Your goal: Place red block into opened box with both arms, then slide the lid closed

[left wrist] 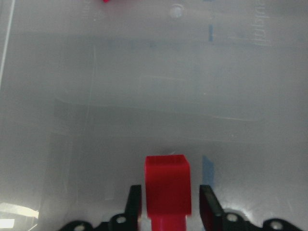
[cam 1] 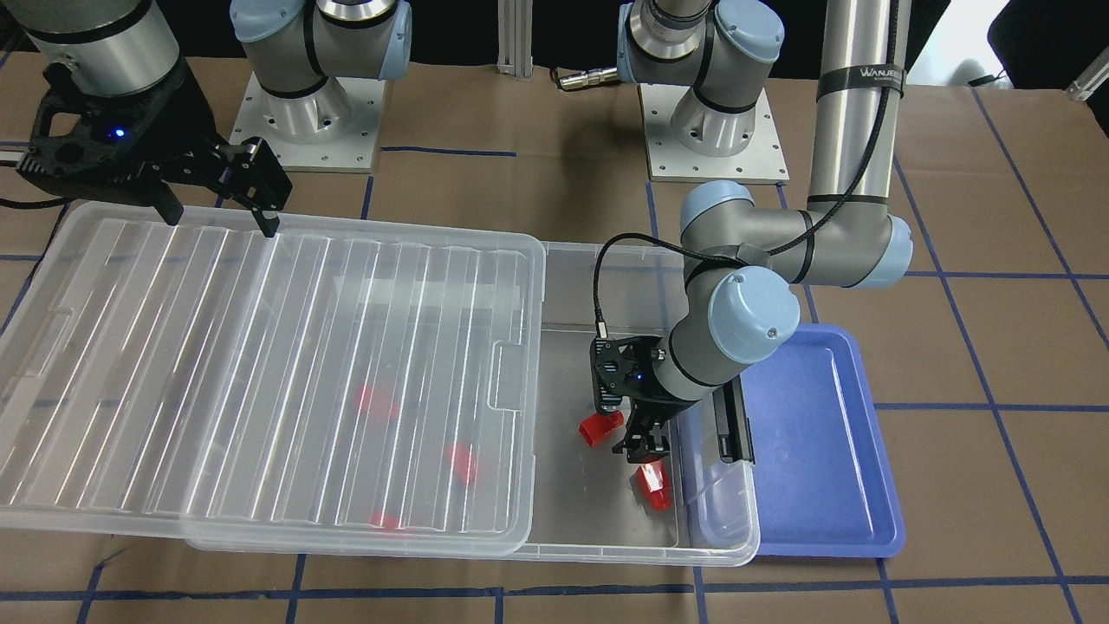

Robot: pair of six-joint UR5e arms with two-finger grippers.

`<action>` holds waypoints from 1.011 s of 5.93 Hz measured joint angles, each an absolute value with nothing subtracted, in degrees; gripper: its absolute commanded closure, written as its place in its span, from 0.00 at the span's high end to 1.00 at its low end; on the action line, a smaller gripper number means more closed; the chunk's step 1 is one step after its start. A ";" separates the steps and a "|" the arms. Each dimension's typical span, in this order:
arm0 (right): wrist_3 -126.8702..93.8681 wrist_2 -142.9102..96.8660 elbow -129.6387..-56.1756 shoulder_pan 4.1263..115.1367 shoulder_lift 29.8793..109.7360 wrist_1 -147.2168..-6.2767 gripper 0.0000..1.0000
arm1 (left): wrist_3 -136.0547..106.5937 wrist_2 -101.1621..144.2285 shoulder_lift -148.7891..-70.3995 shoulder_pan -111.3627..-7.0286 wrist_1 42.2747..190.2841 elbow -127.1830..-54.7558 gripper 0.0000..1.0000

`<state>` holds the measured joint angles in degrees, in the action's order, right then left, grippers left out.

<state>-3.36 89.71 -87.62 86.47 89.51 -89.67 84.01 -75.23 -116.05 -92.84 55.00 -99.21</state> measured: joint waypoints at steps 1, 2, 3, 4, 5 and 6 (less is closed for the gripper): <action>1.94 89.71 -87.62 82.36 89.49 -89.54 1.00 | 83.55 -75.52 -113.53 -92.73 62.03 -96.64 0.98; 9.53 89.67 -87.69 75.82 89.38 -89.42 1.00 | 82.99 -75.71 -110.09 -92.67 72.81 -92.18 0.98; 18.21 89.62 -88.16 68.64 88.69 -89.72 1.00 | 82.14 -75.88 -106.97 -92.65 83.57 -87.30 0.98; 27.07 89.50 -89.19 61.02 86.72 -91.01 1.00 | 79.22 -77.95 -104.25 -92.54 91.99 -83.28 0.98; 33.92 89.45 -90.21 55.18 83.52 -94.20 1.00 | 73.63 -82.03 -102.29 -92.27 96.05 -81.04 0.98; 38.11 89.54 -91.39 52.05 80.29 -98.19 1.00 | 64.05 -86.32 -100.66 -92.04 97.05 -80.23 0.98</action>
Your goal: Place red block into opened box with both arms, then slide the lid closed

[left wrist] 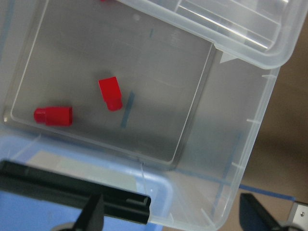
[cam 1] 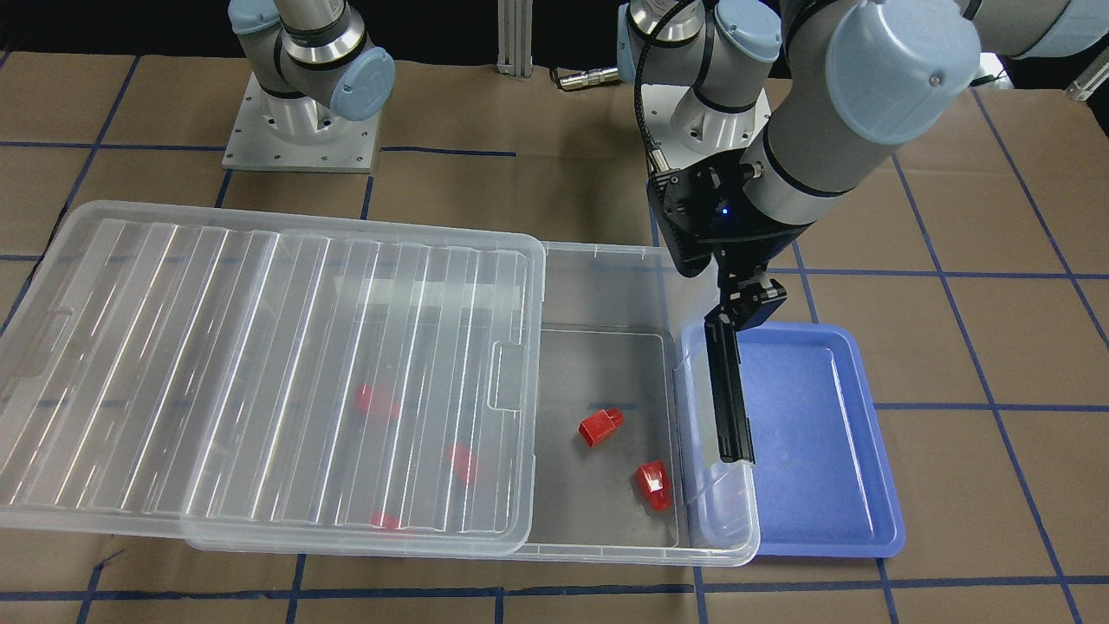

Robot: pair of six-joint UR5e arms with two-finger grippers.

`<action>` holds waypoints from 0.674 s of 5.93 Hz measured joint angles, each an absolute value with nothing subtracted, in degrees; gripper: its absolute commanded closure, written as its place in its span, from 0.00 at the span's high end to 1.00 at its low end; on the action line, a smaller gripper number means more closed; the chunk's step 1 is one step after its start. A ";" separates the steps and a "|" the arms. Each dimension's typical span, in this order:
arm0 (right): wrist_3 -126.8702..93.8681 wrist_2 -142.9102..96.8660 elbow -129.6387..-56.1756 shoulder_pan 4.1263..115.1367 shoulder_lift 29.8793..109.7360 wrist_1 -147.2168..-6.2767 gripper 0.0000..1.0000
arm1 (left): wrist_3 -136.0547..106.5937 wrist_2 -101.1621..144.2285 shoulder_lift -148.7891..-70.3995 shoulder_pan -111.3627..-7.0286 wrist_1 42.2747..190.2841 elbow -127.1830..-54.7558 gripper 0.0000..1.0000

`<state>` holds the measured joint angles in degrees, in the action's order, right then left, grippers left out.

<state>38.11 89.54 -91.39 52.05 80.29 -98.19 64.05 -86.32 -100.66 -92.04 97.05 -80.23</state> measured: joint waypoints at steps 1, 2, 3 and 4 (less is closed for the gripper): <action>39.53 89.53 -93.08 50.87 78.29 -101.01 1.00 | 50.62 -89.41 -98.64 -91.97 96.99 -80.55 0.98; 38.95 89.41 -95.00 50.55 77.55 -103.00 1.00 | 36.32 -90.63 -96.58 -91.94 96.36 -81.31 0.98; 36.18 89.16 -96.68 50.54 77.64 -104.63 1.00 | 22.01 -91.01 -95.19 -91.93 95.07 -81.83 0.98; 32.33 88.83 -97.82 50.74 77.95 -105.18 1.00 | 10.41 -91.11 -94.41 -91.95 93.48 -82.32 0.98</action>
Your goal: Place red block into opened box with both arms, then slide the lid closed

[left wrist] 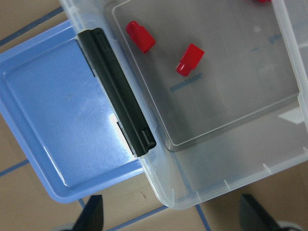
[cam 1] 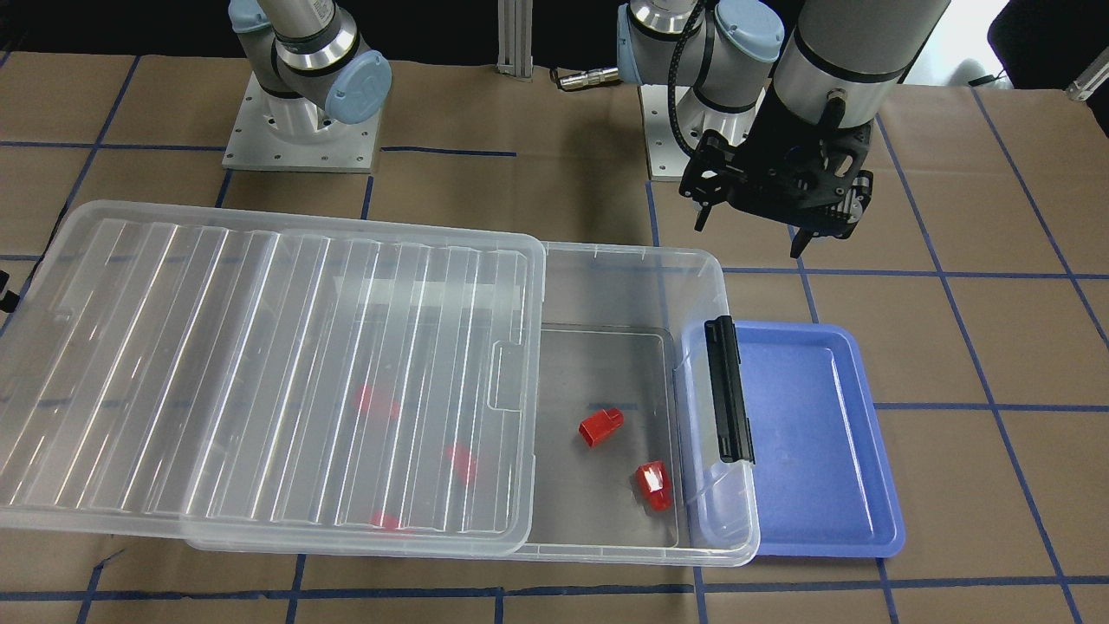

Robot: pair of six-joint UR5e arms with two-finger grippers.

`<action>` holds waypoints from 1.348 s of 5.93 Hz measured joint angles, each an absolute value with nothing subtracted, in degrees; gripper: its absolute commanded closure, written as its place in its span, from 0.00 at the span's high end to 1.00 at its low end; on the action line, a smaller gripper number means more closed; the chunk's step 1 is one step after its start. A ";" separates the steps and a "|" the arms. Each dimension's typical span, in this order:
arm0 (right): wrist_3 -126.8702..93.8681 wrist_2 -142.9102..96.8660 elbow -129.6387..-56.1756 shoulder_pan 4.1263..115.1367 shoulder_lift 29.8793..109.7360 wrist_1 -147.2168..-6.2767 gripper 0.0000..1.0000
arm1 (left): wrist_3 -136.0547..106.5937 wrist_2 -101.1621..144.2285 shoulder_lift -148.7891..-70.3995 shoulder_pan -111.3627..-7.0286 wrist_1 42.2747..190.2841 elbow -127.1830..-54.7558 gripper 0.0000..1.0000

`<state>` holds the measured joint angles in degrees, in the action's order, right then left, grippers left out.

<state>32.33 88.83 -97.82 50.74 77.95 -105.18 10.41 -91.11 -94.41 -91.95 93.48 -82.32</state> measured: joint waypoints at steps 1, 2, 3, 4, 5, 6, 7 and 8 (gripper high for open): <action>29.85 88.60 -98.27 51.20 78.20 -105.21 1.00 | 3.30 -91.13 -93.51 -91.97 91.50 -83.42 0.98; 28.94 88.48 -98.39 52.26 78.40 -105.19 1.00 | -0.06 -91.14 -92.25 -91.96 87.42 -85.97 0.98; 28.12 88.46 -98.45 53.88 78.73 -105.01 1.00 | -1.02 -91.17 -90.99 -91.94 82.93 -88.88 0.98; 26.69 88.44 -98.93 55.21 79.44 -104.71 1.00 | -1.22 -91.21 -90.23 -91.93 81.45 -90.29 0.98; 25.38 88.37 -100.09 56.32 80.33 -104.57 1.00 | -1.23 -91.25 -89.91 -91.93 81.80 -90.62 0.98; 24.10 88.31 -101.14 58.07 81.03 -104.57 1.00 | -1.24 -91.27 -89.82 -91.93 82.06 -90.67 0.98; 22.50 87.82 -101.66 60.31 81.35 -104.50 1.00 | -1.23 -91.13 -89.82 -91.93 82.14 -90.70 0.98; 21.11 86.74 -101.84 62.29 81.62 -104.32 1.00 | -1.23 -90.93 -89.79 -91.93 82.17 -90.70 0.98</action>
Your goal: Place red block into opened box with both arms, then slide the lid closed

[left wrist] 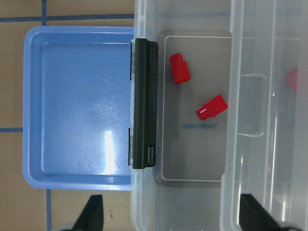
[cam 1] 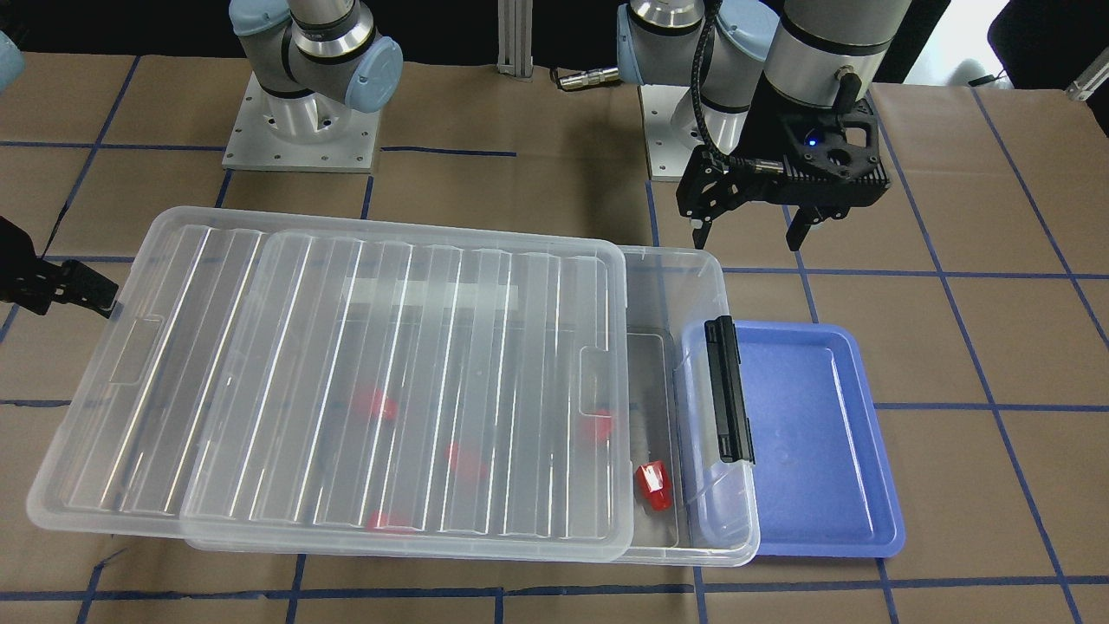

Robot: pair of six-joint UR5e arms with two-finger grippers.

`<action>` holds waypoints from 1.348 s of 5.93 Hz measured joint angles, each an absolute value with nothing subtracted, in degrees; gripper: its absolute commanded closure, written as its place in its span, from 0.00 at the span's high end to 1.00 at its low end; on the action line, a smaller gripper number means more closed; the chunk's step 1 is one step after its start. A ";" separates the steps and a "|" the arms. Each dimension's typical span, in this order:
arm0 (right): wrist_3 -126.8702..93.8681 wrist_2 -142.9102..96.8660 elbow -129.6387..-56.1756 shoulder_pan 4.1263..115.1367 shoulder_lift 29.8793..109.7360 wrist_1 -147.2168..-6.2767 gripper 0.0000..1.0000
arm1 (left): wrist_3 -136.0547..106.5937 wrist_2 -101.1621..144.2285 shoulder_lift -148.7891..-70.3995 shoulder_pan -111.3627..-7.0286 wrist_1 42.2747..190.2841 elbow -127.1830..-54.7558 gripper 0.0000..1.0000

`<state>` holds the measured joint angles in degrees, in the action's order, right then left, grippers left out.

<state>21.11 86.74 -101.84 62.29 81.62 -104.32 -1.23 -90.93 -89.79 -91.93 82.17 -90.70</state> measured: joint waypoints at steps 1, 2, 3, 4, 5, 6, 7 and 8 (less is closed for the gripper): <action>19.41 85.87 -102.16 63.68 82.09 -104.17 1.00 | -1.23 -90.80 -89.76 -91.93 82.18 -90.74 0.98; 17.79 85.46 -102.85 64.85 82.70 -104.13 1.00 | -1.23 -90.67 -89.75 -91.93 82.15 -90.81 0.98; 16.52 84.41 -103.60 66.19 83.15 -104.14 1.00 | -1.23 -90.58 -89.74 -91.93 82.11 -90.85 0.98; 15.33 83.00 -104.07 67.57 83.47 -104.15 1.00 | -1.23 -90.51 -89.74 -91.93 82.09 -90.87 0.98; 14.72 82.47 -104.25 68.44 83.73 -104.15 1.00 | -1.23 -90.46 -89.74 -91.94 82.09 -90.91 0.98; 14.44 82.32 -104.19 68.78 83.80 -104.15 1.00 | -1.23 -90.45 -89.74 -91.93 82.06 -90.94 0.98; 14.39 82.51 -103.72 68.87 84.07 -104.13 1.00 | -1.23 -90.41 -89.74 -91.93 82.00 -90.94 0.98; 14.45 82.93 -102.13 68.93 84.99 -103.42 1.00 | -1.23 -90.37 -89.74 -91.93 81.91 -90.91 0.98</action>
